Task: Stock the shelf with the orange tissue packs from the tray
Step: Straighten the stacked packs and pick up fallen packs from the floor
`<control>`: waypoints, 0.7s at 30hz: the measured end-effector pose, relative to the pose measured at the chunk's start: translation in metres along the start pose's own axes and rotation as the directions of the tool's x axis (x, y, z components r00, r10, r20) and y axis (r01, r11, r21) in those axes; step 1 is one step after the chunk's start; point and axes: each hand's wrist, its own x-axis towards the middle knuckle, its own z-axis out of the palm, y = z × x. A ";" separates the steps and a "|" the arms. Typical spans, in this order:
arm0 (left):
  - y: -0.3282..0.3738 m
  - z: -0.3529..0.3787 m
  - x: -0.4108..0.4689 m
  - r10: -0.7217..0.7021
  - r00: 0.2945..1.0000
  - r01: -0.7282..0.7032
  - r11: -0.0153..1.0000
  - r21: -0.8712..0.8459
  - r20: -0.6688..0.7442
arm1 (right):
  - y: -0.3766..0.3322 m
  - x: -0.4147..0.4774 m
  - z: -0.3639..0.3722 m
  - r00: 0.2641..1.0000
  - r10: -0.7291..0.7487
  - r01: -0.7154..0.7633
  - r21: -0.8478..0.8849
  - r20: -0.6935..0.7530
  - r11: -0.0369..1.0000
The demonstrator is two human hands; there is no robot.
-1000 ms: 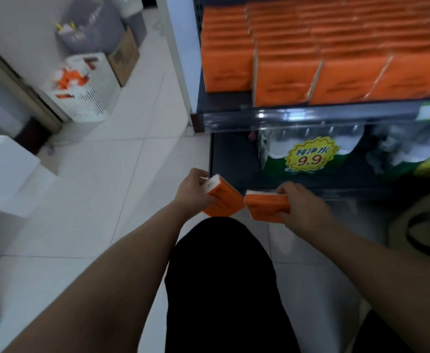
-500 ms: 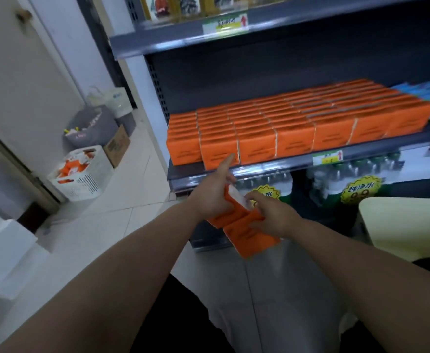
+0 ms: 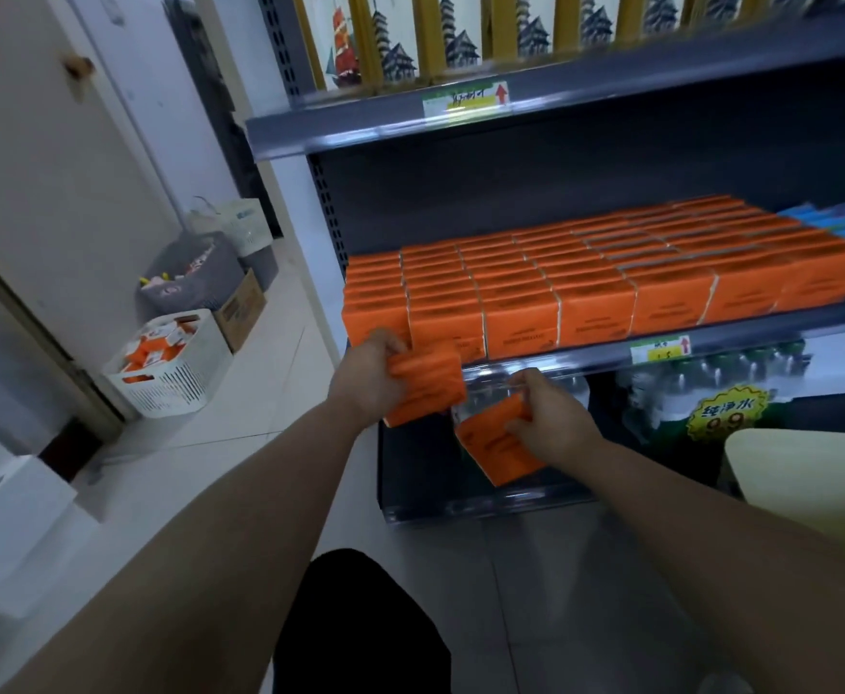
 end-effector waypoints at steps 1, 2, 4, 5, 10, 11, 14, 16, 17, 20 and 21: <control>-0.004 -0.009 0.007 -0.020 0.998 0.026 0.995 0.092 -0.064 | -0.004 0.006 0.001 1.000 -0.008 0.008 0.015 -0.015 1.000; -0.008 -0.018 0.014 -0.051 0.992 0.071 0.983 0.172 -0.114 | -0.009 0.012 0.001 0.999 -0.021 0.022 0.035 -0.033 0.999; -0.017 -0.030 0.030 -0.103 0.981 0.144 0.956 0.257 -0.166 | -0.019 0.025 0.002 0.994 -0.043 0.048 0.050 -0.096 0.998; -0.021 -0.034 0.039 -0.113 0.977 0.161 0.947 0.279 -0.180 | -0.023 0.030 0.002 0.990 -0.049 0.055 0.042 -0.134 0.998; -0.042 -0.025 0.085 -0.095 0.975 0.162 0.922 0.352 -0.199 | -0.029 0.055 0.003 0.974 -0.061 0.093 0.138 -0.218 0.986; -0.046 -0.020 0.093 -0.090 0.977 0.158 0.916 0.368 -0.196 | -0.028 0.061 0.004 0.973 -0.071 0.106 0.153 -0.218 0.982; -0.060 -0.009 0.110 -0.086 0.970 0.168 0.913 0.371 -0.227 | -0.022 0.076 0.007 0.972 -0.108 0.140 0.147 -0.210 0.979; -0.068 -0.001 0.119 -0.104 0.962 0.186 0.927 0.326 -0.252 | -0.021 0.084 0.009 0.972 -0.110 0.143 0.152 -0.209 0.978; -0.071 0.003 0.122 -0.122 0.958 0.199 0.935 0.294 -0.260 | -0.020 0.087 0.010 0.972 -0.112 0.147 0.160 -0.208 0.976; -0.073 0.014 0.132 -0.170 0.945 0.224 0.959 0.174 -0.281 | -0.019 0.096 0.016 0.972 -0.114 0.156 0.199 -0.205 0.968; -0.072 0.017 0.135 -0.171 0.944 0.219 0.965 0.147 -0.284 | -0.018 0.098 0.018 0.973 -0.116 0.158 0.206 -0.201 0.966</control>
